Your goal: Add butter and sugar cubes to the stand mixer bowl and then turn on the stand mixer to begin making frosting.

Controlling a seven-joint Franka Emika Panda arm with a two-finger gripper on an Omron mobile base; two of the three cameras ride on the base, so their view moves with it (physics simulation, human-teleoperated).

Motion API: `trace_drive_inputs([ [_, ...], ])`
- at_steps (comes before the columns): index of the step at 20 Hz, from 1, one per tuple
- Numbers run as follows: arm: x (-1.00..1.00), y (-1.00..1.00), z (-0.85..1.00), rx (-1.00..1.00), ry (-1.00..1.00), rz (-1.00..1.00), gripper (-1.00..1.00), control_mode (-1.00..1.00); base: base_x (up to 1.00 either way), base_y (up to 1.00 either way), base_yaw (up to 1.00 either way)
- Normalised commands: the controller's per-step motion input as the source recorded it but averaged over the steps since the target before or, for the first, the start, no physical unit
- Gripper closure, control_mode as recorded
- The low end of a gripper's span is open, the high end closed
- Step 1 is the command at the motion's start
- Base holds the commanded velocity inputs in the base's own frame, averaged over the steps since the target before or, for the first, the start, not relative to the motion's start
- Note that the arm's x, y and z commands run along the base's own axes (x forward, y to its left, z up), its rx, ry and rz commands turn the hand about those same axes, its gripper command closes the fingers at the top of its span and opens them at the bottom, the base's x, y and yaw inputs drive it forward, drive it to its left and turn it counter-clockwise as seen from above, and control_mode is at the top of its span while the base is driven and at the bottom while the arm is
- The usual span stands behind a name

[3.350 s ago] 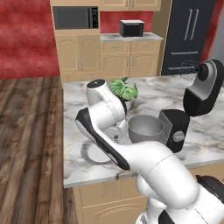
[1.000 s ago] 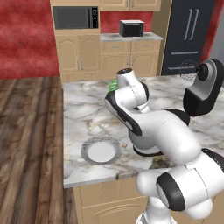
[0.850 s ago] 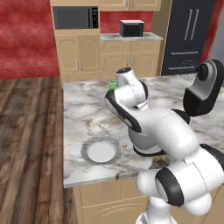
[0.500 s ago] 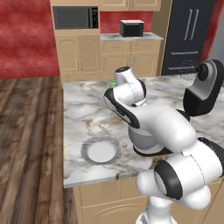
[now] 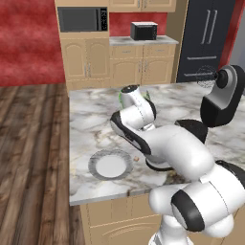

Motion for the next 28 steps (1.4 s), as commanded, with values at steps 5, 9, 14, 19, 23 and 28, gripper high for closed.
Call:
trace_drive_inputs([
  [5, 0.00, 0.22, -0.27, -0.02, -0.08, -0.09, -1.00, -1.00, 0.00, 0.00, 0.00],
  [9, 0.00, 0.20, -0.29, -0.08, -0.05, -0.05, -1.00, -1.00, 0.00, 0.00, 0.00],
  [14, 0.01, 0.22, -0.29, -0.12, -0.04, -0.05, -1.00, -1.00, 0.00, 0.00, 0.00],
  [19, 0.00, 0.11, -0.23, -0.11, -0.04, -0.05, -1.00, -1.00, 0.00, 0.00, 0.00],
  [23, 0.05, 0.00, -0.02, -0.06, 0.00, -0.04, -1.00, -1.00, 0.00, 0.00, 0.00],
  [28, 0.12, 0.00, 0.00, -0.01, 0.00, -0.01, -1.00, -1.00, 0.00, 0.00, 0.00],
])
